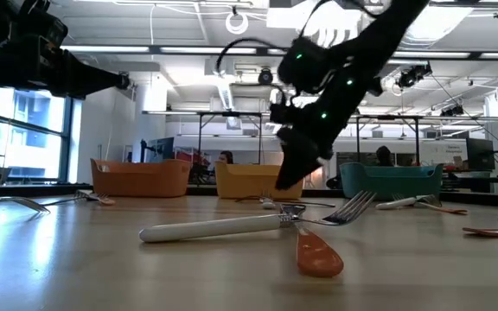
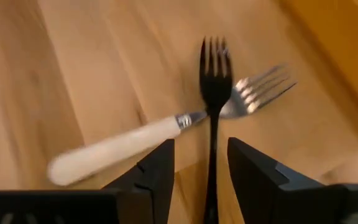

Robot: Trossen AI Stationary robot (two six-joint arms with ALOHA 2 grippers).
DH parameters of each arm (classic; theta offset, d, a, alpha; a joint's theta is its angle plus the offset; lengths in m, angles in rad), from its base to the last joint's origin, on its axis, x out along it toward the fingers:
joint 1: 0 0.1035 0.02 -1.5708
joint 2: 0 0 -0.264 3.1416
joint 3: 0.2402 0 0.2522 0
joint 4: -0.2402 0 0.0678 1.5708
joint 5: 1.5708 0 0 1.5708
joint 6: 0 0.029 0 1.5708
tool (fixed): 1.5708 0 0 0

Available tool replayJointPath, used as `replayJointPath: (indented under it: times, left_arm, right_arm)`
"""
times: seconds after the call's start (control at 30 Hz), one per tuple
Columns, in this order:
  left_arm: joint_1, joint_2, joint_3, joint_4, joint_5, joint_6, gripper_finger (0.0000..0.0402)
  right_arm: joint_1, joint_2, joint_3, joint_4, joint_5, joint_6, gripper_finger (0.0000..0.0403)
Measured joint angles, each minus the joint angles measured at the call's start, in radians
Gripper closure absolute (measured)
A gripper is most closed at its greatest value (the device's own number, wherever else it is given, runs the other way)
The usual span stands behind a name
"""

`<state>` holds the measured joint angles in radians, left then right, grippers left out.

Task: Sort silverware by color (type)
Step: Put the black fork into the green bin

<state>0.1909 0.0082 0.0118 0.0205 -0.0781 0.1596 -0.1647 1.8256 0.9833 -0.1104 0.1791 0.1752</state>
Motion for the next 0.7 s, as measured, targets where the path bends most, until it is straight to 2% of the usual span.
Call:
replayJointPath:
  times: [0.17,0.33,0.7]
  left_arm:
    - [0.000,0.000,0.000,0.000,0.000,0.000,0.0401]
    - [0.000,0.000,0.000,0.000,0.000,0.000,0.0401]
    - [0.000,0.000,0.000,0.000,0.000,0.000,0.0401]
  right_arm:
    - [-0.018,0.110,0.133,-0.154,-0.003,-0.011,0.0279]
    - [-0.037,0.151,0.195,-0.214,-0.033,-0.022,0.0297]
    - [-0.068,0.156,0.191,-0.251,-0.078,-0.028,0.0392]
